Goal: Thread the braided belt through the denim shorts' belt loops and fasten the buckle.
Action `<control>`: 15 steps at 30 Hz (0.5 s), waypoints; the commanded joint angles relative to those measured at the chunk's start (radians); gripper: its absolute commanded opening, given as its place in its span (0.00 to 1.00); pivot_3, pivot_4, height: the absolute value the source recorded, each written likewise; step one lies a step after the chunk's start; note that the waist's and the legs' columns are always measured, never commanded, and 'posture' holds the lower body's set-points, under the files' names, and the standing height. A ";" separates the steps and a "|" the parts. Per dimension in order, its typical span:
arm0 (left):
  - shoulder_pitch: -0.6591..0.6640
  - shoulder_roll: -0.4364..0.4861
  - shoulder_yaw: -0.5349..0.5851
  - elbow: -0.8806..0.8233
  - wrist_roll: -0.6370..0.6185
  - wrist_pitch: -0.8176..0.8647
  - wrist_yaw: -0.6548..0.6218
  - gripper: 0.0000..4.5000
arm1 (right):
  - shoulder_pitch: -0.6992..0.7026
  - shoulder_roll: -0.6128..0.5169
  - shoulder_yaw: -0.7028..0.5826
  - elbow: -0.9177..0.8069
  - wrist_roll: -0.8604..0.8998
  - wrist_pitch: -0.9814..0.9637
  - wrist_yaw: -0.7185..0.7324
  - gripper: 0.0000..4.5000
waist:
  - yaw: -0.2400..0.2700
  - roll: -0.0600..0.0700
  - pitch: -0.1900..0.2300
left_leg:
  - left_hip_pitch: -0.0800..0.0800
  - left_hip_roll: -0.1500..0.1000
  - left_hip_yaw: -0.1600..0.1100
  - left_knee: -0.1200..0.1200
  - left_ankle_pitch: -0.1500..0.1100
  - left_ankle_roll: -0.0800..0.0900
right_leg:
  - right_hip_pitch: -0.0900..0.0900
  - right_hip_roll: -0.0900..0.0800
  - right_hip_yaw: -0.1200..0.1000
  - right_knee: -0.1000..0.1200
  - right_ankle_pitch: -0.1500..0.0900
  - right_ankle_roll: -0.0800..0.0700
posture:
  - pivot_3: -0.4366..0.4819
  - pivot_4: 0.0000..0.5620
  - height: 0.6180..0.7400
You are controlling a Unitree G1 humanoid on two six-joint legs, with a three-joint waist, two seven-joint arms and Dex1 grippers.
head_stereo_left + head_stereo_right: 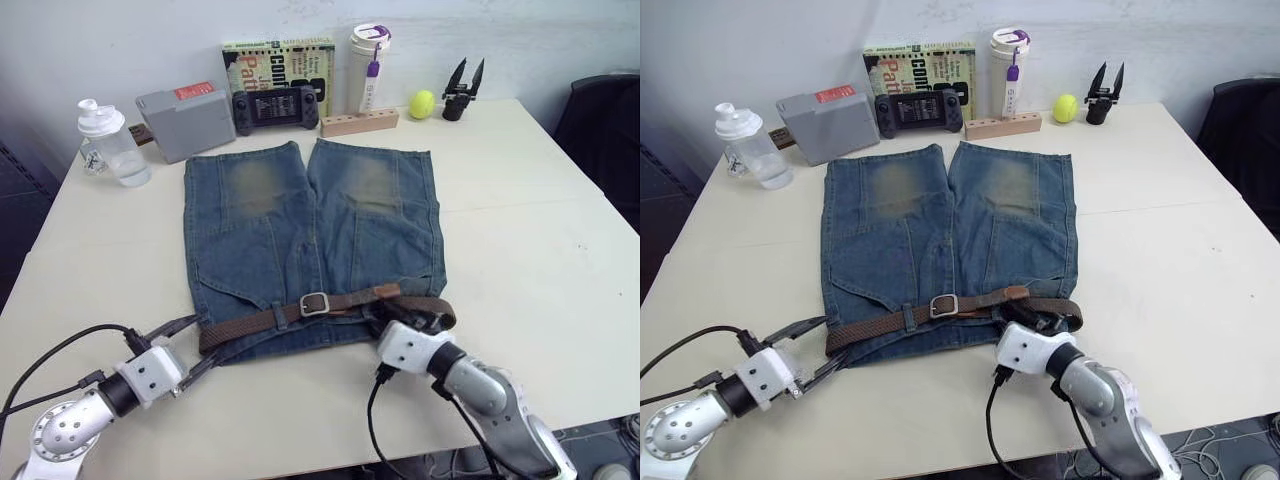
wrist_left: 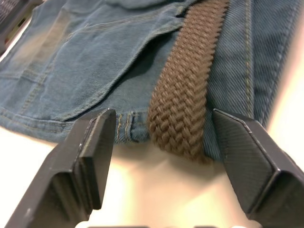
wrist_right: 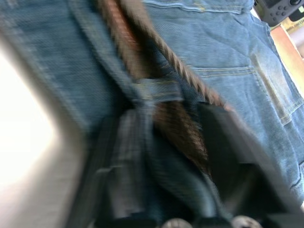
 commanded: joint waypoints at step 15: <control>0.230 0.104 0.215 -0.282 -0.553 0.395 -0.245 0.75 | -0.013 -0.281 -0.504 -0.048 0.752 0.320 0.387 1.00 | 0.001 -0.014 0.020 | -0.002 0.001 0.002 0.003 -0.004 0.002 | 0.000 -0.002 0.002 -0.002 0.000 0.000 | 0.48 0.27 0.88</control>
